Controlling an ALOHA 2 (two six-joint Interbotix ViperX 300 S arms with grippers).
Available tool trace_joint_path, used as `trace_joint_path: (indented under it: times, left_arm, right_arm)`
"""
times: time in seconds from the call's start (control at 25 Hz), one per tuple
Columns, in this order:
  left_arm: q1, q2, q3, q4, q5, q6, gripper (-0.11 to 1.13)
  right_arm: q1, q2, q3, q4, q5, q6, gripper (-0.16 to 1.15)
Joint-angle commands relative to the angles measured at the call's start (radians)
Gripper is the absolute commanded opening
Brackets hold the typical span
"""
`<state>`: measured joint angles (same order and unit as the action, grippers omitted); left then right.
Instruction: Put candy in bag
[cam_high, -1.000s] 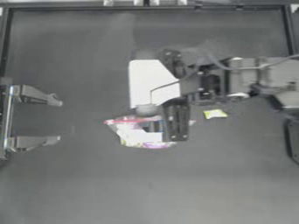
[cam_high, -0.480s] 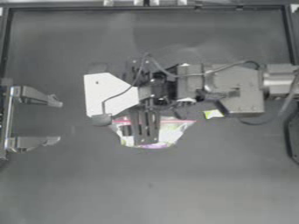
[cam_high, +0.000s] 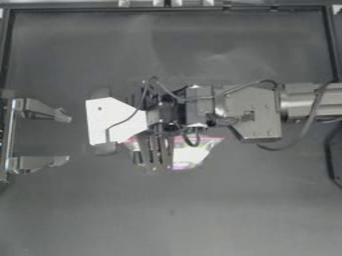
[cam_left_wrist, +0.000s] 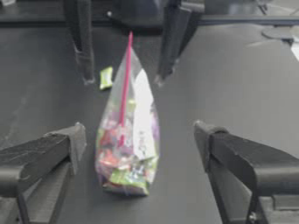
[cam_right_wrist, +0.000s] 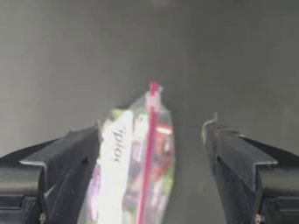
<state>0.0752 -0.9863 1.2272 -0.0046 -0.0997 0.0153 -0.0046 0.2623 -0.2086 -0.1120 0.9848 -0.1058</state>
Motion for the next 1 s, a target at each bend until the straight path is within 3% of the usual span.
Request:
trace_joint_path:
  times: [0.04, 1.0]
  left_arm:
    - [0.002, 0.008, -0.011, -0.002, -0.003, 0.0, 1.03]
    - [0.003, 0.002, -0.009, -0.002, 0.008, -0.002, 1.03]
  right_arm:
    - [0.006, -0.003, -0.04, -0.002, -0.009, -0.002, 0.98]
    - [0.009, 0.109, -0.12, -0.008, 0.032, -0.041, 0.98]
